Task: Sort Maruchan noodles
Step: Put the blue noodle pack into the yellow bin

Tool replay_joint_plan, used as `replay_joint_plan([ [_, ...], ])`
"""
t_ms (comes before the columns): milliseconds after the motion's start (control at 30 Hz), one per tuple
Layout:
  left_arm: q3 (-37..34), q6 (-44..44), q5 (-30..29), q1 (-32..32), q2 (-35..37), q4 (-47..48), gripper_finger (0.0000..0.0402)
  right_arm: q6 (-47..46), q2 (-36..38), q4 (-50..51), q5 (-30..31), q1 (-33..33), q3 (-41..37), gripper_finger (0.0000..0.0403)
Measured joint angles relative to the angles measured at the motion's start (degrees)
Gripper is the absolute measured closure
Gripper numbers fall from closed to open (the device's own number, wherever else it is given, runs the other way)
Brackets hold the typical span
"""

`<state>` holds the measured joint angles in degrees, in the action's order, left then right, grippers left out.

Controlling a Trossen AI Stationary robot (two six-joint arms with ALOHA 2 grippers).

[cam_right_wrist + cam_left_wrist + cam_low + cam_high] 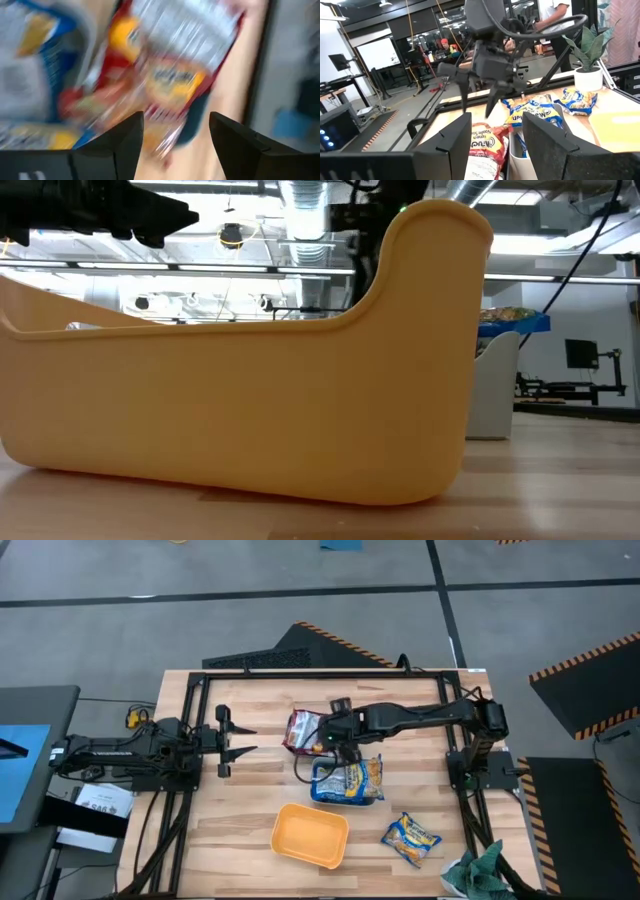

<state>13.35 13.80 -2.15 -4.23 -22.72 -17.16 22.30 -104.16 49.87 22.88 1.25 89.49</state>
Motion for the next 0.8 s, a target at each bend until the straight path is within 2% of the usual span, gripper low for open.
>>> replay_joint_plan([
  [267,0.0,-0.1,0.0,0.0,0.0,0.4,0.0237,-22.4,0.9,25.0,-9.9,-2.4,3.0,0.0154],
  [467,0.0,-1.0,0.1,0.0,0.0,0.5,0.0237,-40.1,5.3,34.2,-17.3,-8.8,3.0,0.0154],
  [600,0.0,-1.0,0.1,0.0,0.0,0.8,0.0237,-51.9,9.6,35.0,-16.5,-15.9,3.0,0.0154],
  [800,0.0,-1.0,0.1,0.0,0.0,1.0,0.0237,-73.7,12.3,34.8,-7.2,-29.2,2.0,0.0154],
])
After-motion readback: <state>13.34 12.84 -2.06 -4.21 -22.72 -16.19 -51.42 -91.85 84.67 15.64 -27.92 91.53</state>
